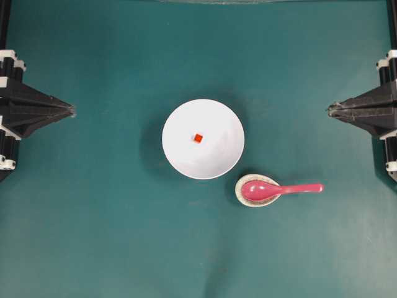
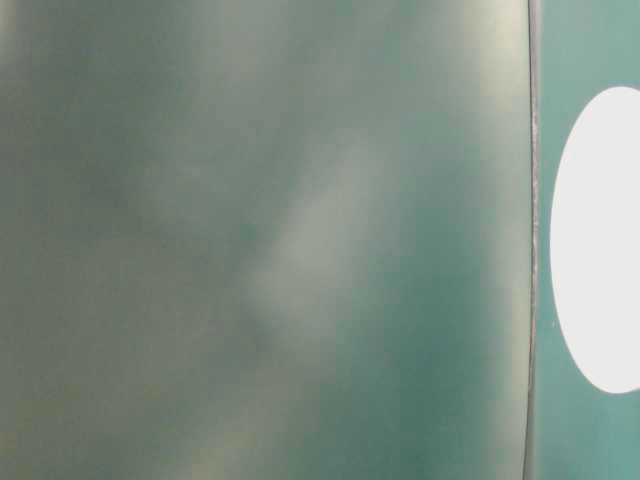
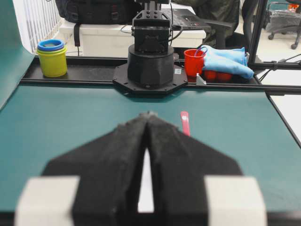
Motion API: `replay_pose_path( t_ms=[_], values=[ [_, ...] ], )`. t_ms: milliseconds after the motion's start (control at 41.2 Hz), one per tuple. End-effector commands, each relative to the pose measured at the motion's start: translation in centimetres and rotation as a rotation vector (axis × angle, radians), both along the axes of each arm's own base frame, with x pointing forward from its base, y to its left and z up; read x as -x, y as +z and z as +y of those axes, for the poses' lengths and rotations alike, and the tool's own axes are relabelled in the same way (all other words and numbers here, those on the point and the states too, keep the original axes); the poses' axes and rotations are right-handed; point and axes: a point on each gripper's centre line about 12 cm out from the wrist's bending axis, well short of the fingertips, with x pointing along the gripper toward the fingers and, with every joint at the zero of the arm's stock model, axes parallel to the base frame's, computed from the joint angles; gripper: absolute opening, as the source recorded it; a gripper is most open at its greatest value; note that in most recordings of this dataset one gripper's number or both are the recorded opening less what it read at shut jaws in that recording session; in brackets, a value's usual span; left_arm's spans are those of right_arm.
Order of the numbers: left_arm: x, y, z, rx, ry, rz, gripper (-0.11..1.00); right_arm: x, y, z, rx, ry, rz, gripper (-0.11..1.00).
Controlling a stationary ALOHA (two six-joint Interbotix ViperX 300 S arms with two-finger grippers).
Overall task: Grip the spoon and scoop the red block from the bowl with right arm.
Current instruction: 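Move the right gripper toward the pink spoon handle in the spoon rest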
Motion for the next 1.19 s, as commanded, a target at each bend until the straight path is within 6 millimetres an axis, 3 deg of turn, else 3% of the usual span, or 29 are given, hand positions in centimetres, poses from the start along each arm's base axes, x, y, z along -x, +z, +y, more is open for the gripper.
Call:
replay_pose_path(
  t_ms=[0,49,170,461,558,728,801,1164],
  values=[
    [-0.4,0.5,-0.1,-0.012,-0.006,0.04,0.0,-0.1,0.5,0.1,-0.014,0.008,-0.012,0.0],
    [-0.4,-0.1,-0.1,-0.018,-0.005,0.118,0.04,-0.2,0.4,0.2,-0.015,0.008,0.034,0.0],
    [-0.2,-0.4,-0.1,-0.02,-0.005,0.173,0.02,-0.4,0.2,0.2,-0.017,0.01,0.107,0.0],
    [0.2,-0.3,-0.1,-0.02,-0.005,0.19,0.02,-0.5,-0.3,0.1,-0.064,0.005,0.155,0.03],
    [0.2,-0.4,-0.1,-0.019,-0.005,0.198,0.02,-0.7,-0.6,0.2,-0.064,0.007,0.169,0.13],
    [0.2,-0.4,-0.1,-0.02,-0.005,0.202,0.02,-1.0,-1.2,0.3,-0.064,0.011,0.189,0.45],
    [0.2,-0.4,-0.1,-0.02,-0.005,0.204,0.02,-1.2,-1.5,0.3,-0.063,0.01,0.195,0.52],
    [0.2,-0.5,-0.1,-0.019,-0.005,0.206,0.02,-2.3,-4.3,0.5,-0.063,0.015,0.287,0.55]
  ],
)
